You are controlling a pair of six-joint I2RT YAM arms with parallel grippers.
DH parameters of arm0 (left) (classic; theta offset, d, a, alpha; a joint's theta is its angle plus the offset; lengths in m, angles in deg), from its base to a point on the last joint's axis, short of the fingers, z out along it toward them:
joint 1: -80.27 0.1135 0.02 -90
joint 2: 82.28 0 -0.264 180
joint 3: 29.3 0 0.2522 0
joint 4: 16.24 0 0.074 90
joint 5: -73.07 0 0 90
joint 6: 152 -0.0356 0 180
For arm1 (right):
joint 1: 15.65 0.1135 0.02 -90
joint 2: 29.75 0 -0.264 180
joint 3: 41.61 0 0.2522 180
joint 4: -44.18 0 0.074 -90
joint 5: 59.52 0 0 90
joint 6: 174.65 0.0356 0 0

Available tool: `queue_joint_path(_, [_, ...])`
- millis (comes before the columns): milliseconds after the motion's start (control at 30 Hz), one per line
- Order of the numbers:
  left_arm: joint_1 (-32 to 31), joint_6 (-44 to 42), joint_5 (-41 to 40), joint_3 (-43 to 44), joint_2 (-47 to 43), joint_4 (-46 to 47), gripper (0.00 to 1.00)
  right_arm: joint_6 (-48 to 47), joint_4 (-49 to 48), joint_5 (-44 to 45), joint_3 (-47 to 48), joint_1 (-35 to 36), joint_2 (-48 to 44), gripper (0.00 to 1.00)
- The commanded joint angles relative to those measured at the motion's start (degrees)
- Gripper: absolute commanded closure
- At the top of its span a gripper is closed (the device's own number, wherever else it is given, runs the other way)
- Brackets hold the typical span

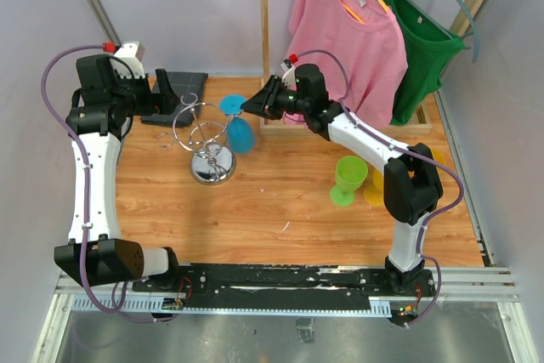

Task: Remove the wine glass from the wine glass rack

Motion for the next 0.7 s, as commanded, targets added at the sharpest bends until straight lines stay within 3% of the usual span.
queue_joint_path(0, [0.37,-0.50,1.44,-0.36,-0.14,0.50,0.01,1.82,-3.27,-1.15,-1.30,0.17,1.00,0.77])
queue_joint_path(667, [0.37,-0.03,3.29,-0.20,-0.50,0.33,0.01,2.50,-2.73,-0.71,-2.20,-0.54,0.98,0.69])
